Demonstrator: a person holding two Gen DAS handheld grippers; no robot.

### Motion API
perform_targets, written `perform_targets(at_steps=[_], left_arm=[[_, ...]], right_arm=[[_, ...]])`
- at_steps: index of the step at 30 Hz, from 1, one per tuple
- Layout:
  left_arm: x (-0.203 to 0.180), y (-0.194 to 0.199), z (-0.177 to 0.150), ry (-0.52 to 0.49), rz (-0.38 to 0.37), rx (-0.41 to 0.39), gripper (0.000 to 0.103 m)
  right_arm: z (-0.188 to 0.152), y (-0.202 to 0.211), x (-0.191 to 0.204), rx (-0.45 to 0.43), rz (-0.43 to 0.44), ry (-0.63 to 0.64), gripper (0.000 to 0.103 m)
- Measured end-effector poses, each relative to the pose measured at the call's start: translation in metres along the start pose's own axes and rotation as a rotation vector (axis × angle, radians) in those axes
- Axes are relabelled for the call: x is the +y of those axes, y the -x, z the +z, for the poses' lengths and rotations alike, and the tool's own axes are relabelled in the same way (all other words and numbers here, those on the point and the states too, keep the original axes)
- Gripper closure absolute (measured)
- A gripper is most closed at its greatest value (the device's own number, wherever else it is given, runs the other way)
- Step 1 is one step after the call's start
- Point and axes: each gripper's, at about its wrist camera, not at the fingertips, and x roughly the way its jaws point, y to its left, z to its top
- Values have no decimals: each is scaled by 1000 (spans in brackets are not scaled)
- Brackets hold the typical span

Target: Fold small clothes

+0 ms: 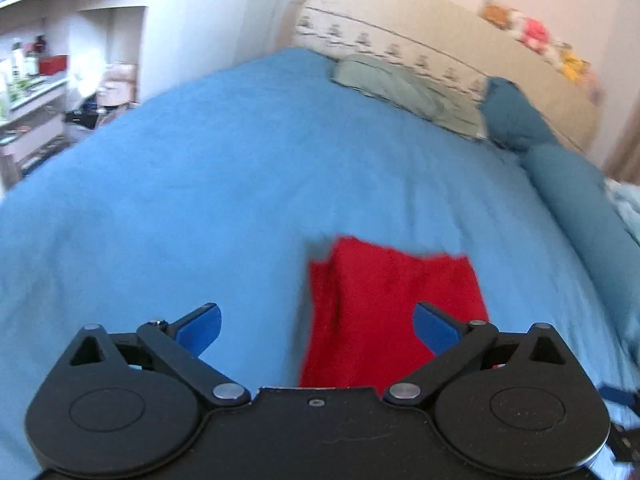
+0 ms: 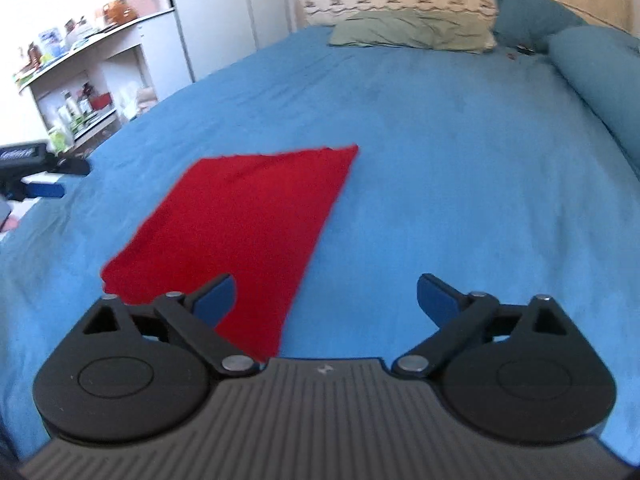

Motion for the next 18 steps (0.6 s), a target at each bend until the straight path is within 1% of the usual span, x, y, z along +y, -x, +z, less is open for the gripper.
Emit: perform_targets(at_steps=[1,3,5,7,9,10,11,13,18], left_arm=[[-2,-3,6,8,6,-1,0],[-4,-13,17,11,-31,16,0],[-9,-29,23,-5,-23,61,0],[-12,-49,25,-45,-25,112,0],[-11,-69,21,-73,-55,165,1],[-10,-80,17,-81,-70,195,5],[-8,-93,14,-87,-82,228,14],[-3,-111,6,-85,-97,281,20],[7,-134,-12,-55,-166,322,24]], right_arm=[[7,1,-2,-8,14,-29,0],[22,-4,-10,-35,56,-120,0],[33,-16,-17,-38,61,-174,0],[40,-34,-25,-20,55,-221,0],[42,-53,-35,12,66,-291,0],[39,-65,-41,30,84,-337,0],[37,-74,-44,49,96,-368,0],[31,-94,-46,71,89,-405,0],[14,-125,-47,103,143,-434,0]])
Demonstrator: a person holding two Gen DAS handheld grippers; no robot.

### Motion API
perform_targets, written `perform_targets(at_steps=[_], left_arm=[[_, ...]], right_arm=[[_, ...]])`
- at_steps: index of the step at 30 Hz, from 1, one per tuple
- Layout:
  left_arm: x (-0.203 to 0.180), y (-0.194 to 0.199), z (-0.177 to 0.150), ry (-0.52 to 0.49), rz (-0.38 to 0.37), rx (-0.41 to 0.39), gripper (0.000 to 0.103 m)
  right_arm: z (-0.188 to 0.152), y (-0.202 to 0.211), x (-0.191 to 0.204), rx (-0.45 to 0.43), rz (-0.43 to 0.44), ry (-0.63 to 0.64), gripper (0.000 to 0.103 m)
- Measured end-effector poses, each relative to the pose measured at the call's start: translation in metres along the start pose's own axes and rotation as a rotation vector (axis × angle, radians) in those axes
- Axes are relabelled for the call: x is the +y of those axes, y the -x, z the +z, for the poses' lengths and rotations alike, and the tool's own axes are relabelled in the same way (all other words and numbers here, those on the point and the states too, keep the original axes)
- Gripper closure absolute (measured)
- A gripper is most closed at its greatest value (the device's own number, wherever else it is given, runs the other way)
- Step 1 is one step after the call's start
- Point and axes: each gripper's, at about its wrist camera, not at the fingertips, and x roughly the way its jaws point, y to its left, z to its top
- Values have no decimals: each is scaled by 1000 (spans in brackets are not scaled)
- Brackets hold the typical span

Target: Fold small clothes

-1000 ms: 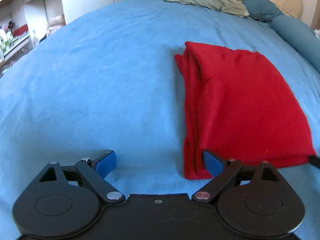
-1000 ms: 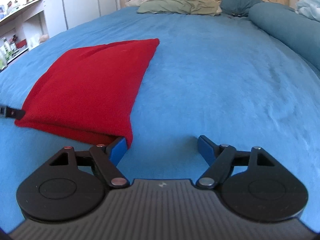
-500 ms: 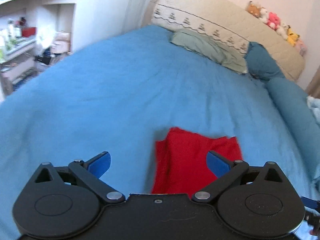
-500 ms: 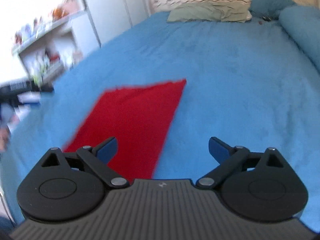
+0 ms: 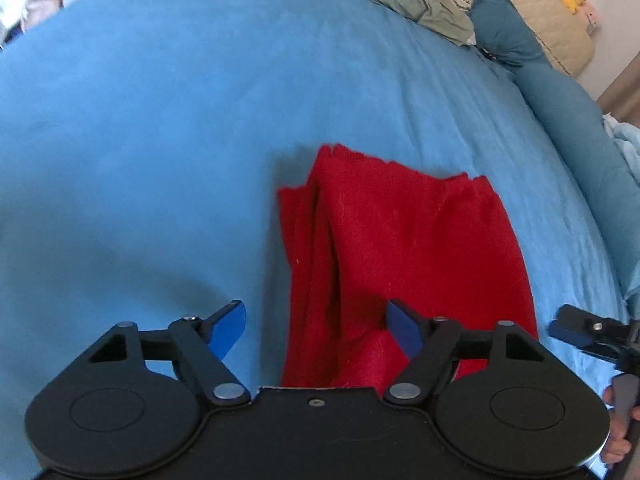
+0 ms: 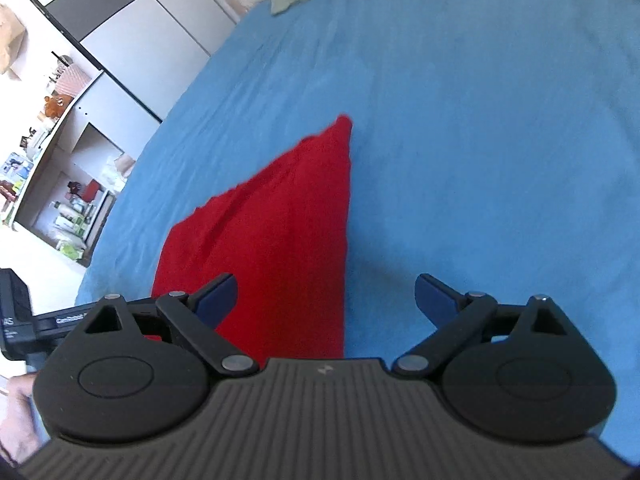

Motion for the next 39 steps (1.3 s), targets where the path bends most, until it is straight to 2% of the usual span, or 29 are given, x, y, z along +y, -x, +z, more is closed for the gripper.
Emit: perform_targets(at_steps=[3,4,6,9,11,14,18,23,29,34,39], left_arm=[[4,-7,-1,11,-34,-8,25],[5,-7,0,16,-49,-15,28],[6,-8,-1,21,-72,-11,37],[4,-11,-1,24,-94,-9,47],[3,-13,-1,25,-113,-5,63],[-3,-9,-2,16,-107,-19,75],[-19,3,-5,-31,-65,-49,80],[-47,36,-18,-66,-78,-77,82],[-99,81,-61,-170,-128,-99,83],[-142,102,-119,-230,-140,-100,83],[-162,81,-172,-239,-108,-61,82]], right_arm=[[-2,-14,-2,16,27,21,0],[-3,-16,-3,20,40,22,1],[-5,-23,-4,34,61,28,16],[-6,-32,1,46,87,37,24],[-8,-36,5,56,93,39,33],[-9,-34,14,31,63,74,51],[-9,-17,27,-15,36,107,62],[-13,26,37,-49,61,124,64],[-38,114,31,-77,66,154,64],[-83,171,4,-109,32,108,64],[-138,186,-24,-93,-47,79,63]])
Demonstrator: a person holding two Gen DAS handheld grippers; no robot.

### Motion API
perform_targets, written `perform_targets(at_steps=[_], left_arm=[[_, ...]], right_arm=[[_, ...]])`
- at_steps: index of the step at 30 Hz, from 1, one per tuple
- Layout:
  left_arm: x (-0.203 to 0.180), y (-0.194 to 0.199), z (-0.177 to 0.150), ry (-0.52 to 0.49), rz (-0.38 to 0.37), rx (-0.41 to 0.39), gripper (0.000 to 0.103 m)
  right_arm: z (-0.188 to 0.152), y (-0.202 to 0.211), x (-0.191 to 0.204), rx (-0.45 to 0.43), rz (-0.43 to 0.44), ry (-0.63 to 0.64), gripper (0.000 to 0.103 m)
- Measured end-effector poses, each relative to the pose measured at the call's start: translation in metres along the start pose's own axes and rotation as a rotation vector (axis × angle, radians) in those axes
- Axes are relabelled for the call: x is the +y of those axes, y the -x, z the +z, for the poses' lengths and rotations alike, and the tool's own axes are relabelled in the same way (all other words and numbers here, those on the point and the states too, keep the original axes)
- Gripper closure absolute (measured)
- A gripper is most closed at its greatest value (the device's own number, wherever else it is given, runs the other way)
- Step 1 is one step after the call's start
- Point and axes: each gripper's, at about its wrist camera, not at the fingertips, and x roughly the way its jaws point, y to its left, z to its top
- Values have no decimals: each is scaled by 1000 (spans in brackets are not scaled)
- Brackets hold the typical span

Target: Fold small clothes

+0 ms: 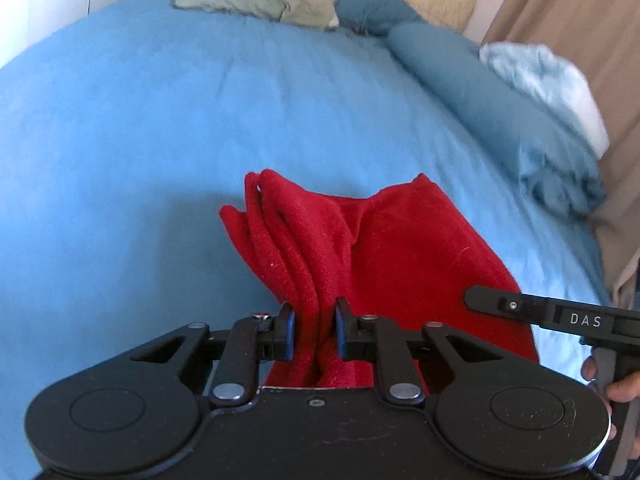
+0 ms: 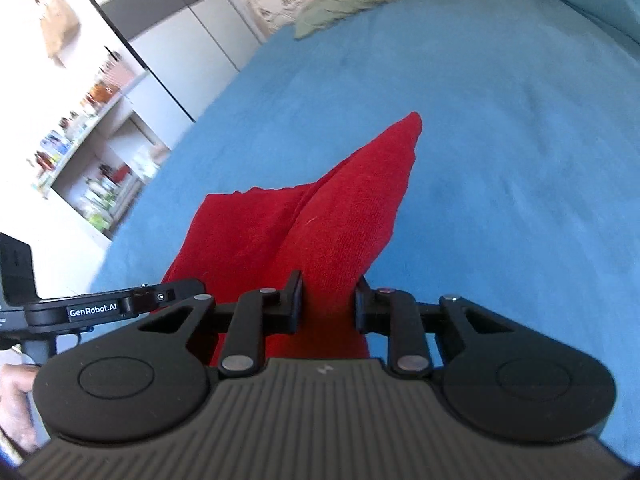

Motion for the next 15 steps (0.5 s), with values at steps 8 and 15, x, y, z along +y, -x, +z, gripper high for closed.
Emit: perform_targets(at_steps=[8,15], left_arm=[[2,-5,-32,-16,158,-50,42],[17,-10,-47,-15,230,-65,27]], right_arm=[[-38,7,-20,-43,-126,-3,26],[-46,7,-42,-29,-227,61,17]])
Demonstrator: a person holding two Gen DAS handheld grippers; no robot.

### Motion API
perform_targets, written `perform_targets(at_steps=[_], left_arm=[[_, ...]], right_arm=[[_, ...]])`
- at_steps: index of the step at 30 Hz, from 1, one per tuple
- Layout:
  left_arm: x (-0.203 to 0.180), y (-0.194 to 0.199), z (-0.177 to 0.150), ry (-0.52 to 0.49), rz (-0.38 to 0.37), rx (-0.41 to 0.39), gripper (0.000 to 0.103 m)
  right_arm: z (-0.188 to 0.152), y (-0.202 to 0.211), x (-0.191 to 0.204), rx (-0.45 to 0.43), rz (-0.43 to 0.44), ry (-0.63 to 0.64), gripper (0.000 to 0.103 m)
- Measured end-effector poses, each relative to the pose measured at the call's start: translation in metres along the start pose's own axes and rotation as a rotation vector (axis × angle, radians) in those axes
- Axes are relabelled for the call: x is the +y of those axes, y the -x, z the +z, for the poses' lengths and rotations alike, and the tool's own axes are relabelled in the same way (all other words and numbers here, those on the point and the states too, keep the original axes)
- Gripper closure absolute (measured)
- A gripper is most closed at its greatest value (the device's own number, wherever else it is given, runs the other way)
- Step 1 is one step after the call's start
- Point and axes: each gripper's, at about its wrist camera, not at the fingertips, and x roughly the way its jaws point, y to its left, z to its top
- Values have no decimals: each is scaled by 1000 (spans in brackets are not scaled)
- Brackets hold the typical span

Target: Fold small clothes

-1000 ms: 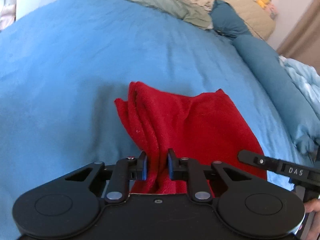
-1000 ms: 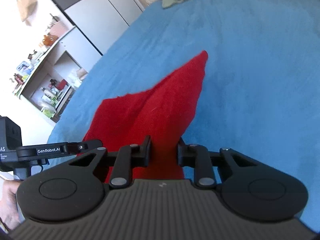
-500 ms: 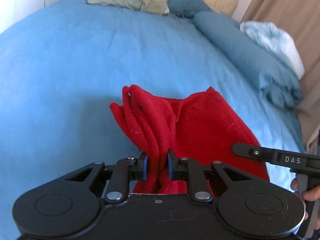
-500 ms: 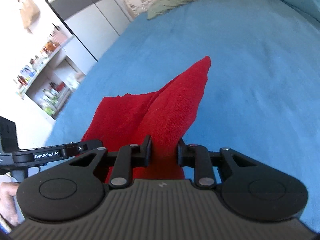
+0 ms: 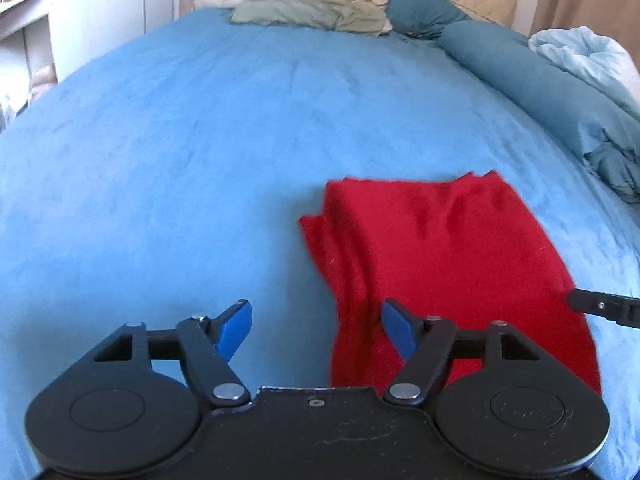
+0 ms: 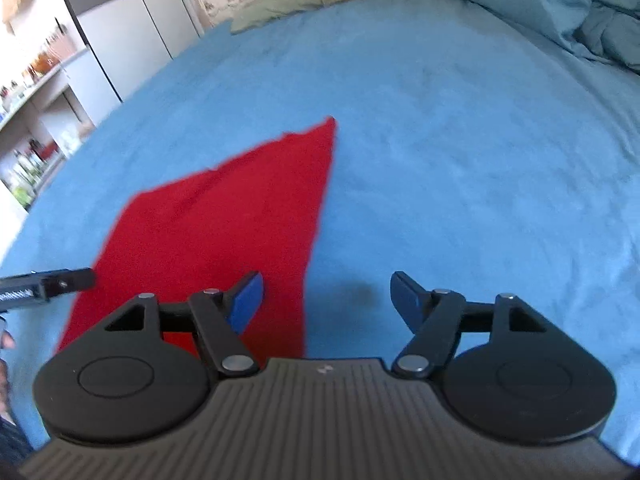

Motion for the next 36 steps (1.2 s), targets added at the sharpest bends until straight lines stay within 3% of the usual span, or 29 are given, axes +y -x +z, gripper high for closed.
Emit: perform_targets(at_steps=[4,8,13,15,17,19,22,27,31,36], left_arm=[[6,-14,-11,8,11,27,25],[4,0,-5,-3,22,8,29],[1,77,6,-7,20,-121,25],[-3,117,8,9,22,-175,16],[-10,154,7,18,38,-222,0],[-17,189,2,21,61,-263,0],[-29,229,-8,-13,97,-298,0],[-50,269,-34,-86,158,-283,0],[-59,275,-54,-129,197,-263,0],[-60,276,-80,-117,180,-226,0]], right_arm=[[-6,-13,-12,7,4,-33,11],[-3,4,-6,-19,7,-6,10],[5,84,22,-149,31,100,5],[4,124,38,-202,18,141,0],[0,163,52,-256,11,148,0],[1,191,66,-279,-18,144,0],[-7,230,81,-271,-65,121,0],[-30,275,104,-252,-148,137,0],[-52,294,113,-205,-200,148,0],[-79,298,112,-147,-231,127,0]])
